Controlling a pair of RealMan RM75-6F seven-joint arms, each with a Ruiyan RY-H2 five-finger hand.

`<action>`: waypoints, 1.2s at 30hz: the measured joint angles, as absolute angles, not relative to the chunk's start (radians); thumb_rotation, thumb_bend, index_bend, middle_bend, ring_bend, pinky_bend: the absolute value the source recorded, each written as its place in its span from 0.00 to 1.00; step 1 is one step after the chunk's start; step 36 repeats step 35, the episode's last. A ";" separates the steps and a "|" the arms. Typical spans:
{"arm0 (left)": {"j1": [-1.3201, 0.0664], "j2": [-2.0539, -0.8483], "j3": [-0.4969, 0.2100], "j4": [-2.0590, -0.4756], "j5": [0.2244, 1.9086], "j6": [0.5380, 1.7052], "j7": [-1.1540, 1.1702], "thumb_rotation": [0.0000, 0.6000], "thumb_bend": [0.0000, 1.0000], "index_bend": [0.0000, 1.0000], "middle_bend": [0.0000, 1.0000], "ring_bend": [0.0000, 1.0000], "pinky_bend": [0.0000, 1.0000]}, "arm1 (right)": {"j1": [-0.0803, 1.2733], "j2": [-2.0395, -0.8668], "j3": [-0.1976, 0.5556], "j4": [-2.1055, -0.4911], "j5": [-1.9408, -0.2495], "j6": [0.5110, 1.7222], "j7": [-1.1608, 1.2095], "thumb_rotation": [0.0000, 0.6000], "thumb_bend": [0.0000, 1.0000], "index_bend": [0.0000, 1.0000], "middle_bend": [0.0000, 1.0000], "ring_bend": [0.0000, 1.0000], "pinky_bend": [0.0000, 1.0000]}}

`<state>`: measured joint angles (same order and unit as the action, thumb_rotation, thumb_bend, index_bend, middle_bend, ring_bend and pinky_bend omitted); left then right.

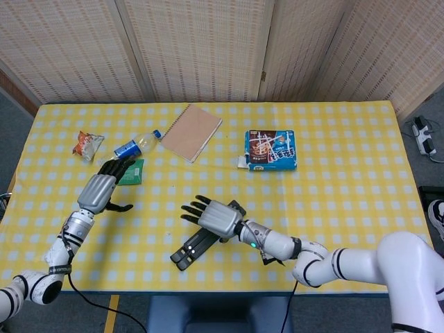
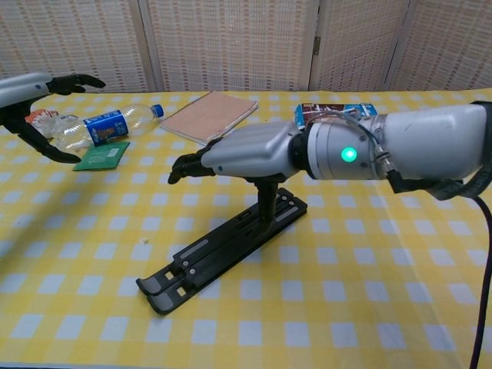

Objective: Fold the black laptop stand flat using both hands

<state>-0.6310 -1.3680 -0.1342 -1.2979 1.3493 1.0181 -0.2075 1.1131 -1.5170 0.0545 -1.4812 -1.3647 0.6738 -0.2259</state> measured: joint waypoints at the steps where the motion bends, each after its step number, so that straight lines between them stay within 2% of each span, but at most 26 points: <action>1: -0.621 -1.357 -0.135 -1.313 1.340 1.026 -0.196 1.00 0.22 0.00 0.00 0.00 0.00 | 1.087 -1.488 0.050 -1.520 -1.351 0.710 -0.253 1.00 0.12 0.00 0.07 0.10 0.00; 8: -0.558 -1.304 -0.134 -1.375 1.308 1.095 -0.153 1.00 0.25 0.02 0.00 0.00 0.00 | 0.909 -1.293 -0.010 -1.724 -1.291 0.943 -0.403 1.00 0.12 0.00 0.09 0.11 0.00; 13: -0.480 -1.262 -0.119 -1.409 1.305 1.197 -0.110 1.00 0.26 0.07 0.00 0.00 0.00 | 0.738 -1.170 -0.074 -1.807 -1.292 1.153 -0.444 1.00 0.12 0.00 0.03 0.07 0.00; 22: -0.332 -1.197 -0.069 -1.470 1.344 1.370 -0.048 1.00 0.26 0.08 0.00 0.00 0.00 | 0.431 -1.061 -0.151 -1.816 -1.336 1.455 -0.341 1.00 0.12 0.00 0.00 0.04 0.00; 28: -0.249 -1.180 -0.034 -1.497 1.397 1.482 -0.016 1.00 0.26 0.08 0.00 0.00 0.00 | 0.291 -1.053 -0.164 -1.763 -1.365 1.569 -0.241 1.00 0.12 0.00 0.00 0.03 0.00; 36: -0.168 -1.175 0.002 -1.547 1.442 1.563 0.034 1.00 0.26 0.07 0.00 0.00 0.00 | 0.203 -1.076 -0.154 -1.691 -1.418 1.610 -0.130 1.00 0.12 0.00 0.00 0.03 0.00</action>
